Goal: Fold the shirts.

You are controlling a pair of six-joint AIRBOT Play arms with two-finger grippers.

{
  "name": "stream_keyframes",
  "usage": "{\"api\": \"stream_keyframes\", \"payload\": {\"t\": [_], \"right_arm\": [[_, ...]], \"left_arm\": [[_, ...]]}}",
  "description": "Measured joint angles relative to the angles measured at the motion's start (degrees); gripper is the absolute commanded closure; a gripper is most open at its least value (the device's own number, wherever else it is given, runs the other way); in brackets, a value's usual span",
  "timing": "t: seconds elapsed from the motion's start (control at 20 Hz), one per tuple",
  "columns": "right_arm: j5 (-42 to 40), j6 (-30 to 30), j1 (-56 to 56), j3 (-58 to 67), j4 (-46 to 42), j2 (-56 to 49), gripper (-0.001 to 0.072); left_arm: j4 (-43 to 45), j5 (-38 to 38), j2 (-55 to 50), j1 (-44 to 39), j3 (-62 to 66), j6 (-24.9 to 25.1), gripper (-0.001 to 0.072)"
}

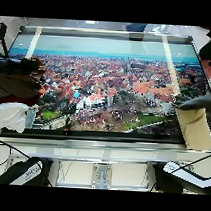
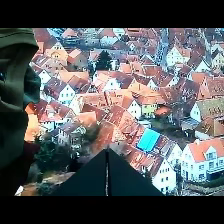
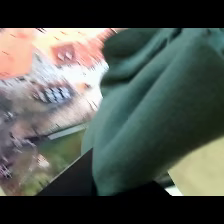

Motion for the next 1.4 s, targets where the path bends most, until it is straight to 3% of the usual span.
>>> {"api": "stream_keyframes", "payload": {"t": [0.15,0.2,0.3,0.35,0.55,0.6,0.65,0.7,0.75,0.85,1.0,1.4], "right_arm": [[-3.8,-1.3,-4.3,-17.3,-5.2,5.2,0.0686],[-5.9,-1.3,-5.9,-22.9,-7.1,6.6,0.0599],[-8.6,-0.8,-9.2,-30.4,-9.2,8.9,0.0197],[-9.4,-0.3,-11.0,-32.3,-9.8,10.0,0.0119],[-8.1,1.2,-15.3,-28.5,-9.3,15.3,0.0135],[-7.8,1.3,-15.8,-26.0,-7.0,17.0,0.0200],[-7.8,1.5,-16.0,-23.8,-3.5,18.7,0.0354],[-8.0,1.5,-15.9,-21.8,1.9,20.5,0.0642],[-8.7,0.3,-15.1,-20.4,7.4,21.9,0.0690],[-9.6,-4.0,-11.0,-18.6,18.8,24.2,0.0691],[-10.4,-8.7,-0.6,-17.4,26.3,24.9,0.0691],[-11.2,-12.2,26.1,-16.7,25.7,20.5,0.0690]], "left_arm": [[-0.2,0.0,0.0,-0.5,0.0,0.0,0.0699],[-0.5,0.0,0.0,-0.5,0.0,0.0,0.0699],[-1.3,0.0,0.0,-0.7,0.0,0.0,0.0699],[-1.5,0.0,0.0,-0.7,0.0,0.0,0.0699],[-2.3,0.0,0.0,-0.8,0.0,0.0,0.0699],[-2.4,0.0,-0.1,-0.8,0.0,0.0,0.0699],[-2.4,0.0,-0.2,-0.8,0.0,0.0,0.0699],[-2.5,0.0,-0.3,-0.8,0.0,0.0,0.0699],[-2.5,0.0,-0.6,-0.8,0.0,0.0,0.0699],[-2.6,0.0,-1.1,-0.8,0.0,0.0,0.0699],[-2.6,-0.5,-2.3,-0.8,0.0,0.0,0.0699],[-2.6,-4.2,-4.2,-0.8,0.0,0.0,0.0699]]}}
